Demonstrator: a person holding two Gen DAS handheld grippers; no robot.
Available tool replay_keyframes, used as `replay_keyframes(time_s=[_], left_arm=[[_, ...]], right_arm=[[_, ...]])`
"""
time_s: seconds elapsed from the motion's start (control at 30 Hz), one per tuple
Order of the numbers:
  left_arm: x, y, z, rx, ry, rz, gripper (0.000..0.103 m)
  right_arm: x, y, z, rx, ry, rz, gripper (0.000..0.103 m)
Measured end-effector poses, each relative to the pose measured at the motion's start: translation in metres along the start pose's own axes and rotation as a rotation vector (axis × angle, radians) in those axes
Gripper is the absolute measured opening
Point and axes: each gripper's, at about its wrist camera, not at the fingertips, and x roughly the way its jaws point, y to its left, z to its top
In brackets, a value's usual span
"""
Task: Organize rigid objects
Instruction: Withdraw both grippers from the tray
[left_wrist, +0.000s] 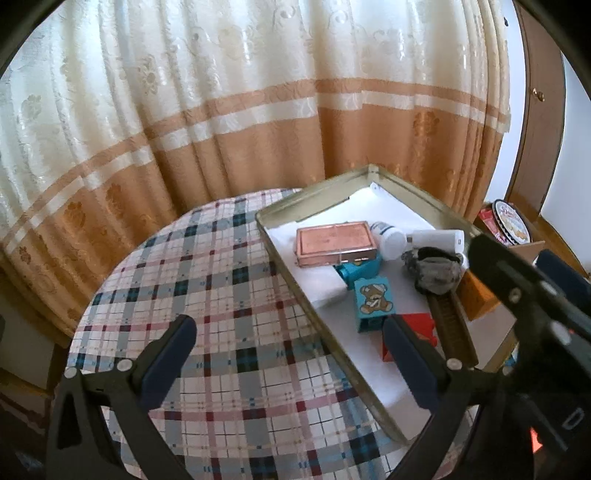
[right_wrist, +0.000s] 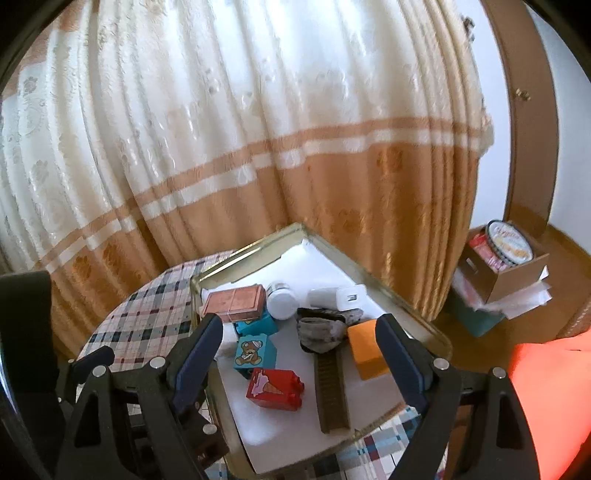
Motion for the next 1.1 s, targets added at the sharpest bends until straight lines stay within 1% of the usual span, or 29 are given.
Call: replay_keyframes(time_s=[0.07, 0.13, 0.33, 0.43, 0.6, 0.7, 0.83, 1.1], left_arm=[[-0.006, -0.001, -0.001, 0.021, -0.027, -0.015, 0.103], [-0.009, -0.001, 0.001, 0.030, -0.035, -0.005, 0.103], [-0.016, 0.006, -0.002, -0.026, -0.047, -0.066, 0.103], [-0.020, 0.004, -0.005, -0.022, -0.058, -0.066, 0.103], [-0.024, 0.004, -0.005, -0.017, -0.069, -0.064, 0.103], [-0.027, 0.003, -0.004, -0.005, -0.076, -0.049, 0.103], [-0.030, 0.006, -0.003, -0.025, -0.075, -0.071, 0.103], [-0.037, 0.009, 0.002, -0.041, -0.092, -0.073, 0.103]], right_arm=[[-0.008, -0.001, -0.002, 0.019, -0.027, -0.019, 0.087], [-0.015, -0.004, -0.004, 0.042, -0.056, -0.022, 0.087], [-0.030, -0.009, -0.003, 0.068, -0.109, -0.030, 0.087], [-0.037, -0.011, -0.003, 0.081, -0.134, -0.037, 0.087], [-0.036, -0.011, -0.002, 0.087, -0.125, -0.038, 0.087], [-0.036, -0.010, -0.004, 0.088, -0.120, -0.035, 0.087], [-0.035, -0.009, -0.005, 0.079, -0.117, -0.038, 0.087], [-0.036, -0.010, -0.004, 0.082, -0.114, -0.043, 0.087]])
